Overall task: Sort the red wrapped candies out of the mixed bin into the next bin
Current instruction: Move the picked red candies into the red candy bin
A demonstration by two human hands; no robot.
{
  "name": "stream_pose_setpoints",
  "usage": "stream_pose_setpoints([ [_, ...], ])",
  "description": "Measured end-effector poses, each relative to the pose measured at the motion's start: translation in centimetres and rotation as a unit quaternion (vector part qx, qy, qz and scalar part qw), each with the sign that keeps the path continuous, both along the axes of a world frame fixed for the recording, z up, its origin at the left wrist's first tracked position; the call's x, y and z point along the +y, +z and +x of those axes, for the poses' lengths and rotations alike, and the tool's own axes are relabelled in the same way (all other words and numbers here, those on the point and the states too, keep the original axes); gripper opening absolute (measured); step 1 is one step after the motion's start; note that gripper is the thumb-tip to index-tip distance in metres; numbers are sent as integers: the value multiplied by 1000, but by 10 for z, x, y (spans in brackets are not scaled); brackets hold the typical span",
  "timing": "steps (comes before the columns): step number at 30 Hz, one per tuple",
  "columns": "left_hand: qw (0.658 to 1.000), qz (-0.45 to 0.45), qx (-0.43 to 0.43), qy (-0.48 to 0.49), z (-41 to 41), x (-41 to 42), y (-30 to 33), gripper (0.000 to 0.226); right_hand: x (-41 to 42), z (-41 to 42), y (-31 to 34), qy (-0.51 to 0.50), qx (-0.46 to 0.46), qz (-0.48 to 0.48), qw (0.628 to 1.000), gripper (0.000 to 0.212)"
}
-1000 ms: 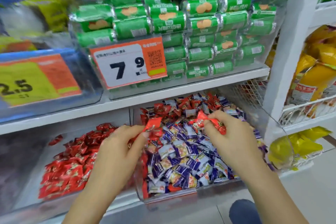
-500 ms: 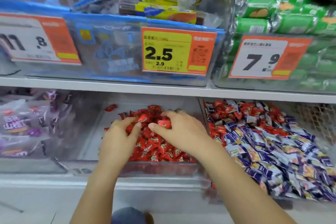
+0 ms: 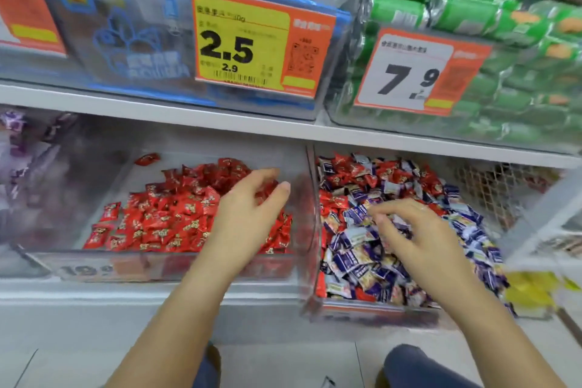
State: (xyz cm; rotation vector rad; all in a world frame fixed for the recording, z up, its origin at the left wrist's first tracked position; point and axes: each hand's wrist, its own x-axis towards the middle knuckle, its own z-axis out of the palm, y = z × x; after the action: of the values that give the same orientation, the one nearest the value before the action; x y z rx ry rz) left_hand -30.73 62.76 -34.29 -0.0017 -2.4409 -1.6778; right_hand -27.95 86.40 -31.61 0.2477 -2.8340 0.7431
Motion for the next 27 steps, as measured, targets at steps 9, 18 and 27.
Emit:
stream_pose_setpoints([
  [9, 986, -78, -80, -125, -9, 60, -10, 88, -9, -107, 1, 17, -109, 51, 993, 46],
  [18, 988, -80, -46, -122, -9, 60, -10, 82, -50, -164, -28, 16, -299, -18, 954, 53],
  [27, 989, -66, -55, -124, -11, 61, -8, 78, -33, -109, -2, 105, -292, -86, 947, 34],
])
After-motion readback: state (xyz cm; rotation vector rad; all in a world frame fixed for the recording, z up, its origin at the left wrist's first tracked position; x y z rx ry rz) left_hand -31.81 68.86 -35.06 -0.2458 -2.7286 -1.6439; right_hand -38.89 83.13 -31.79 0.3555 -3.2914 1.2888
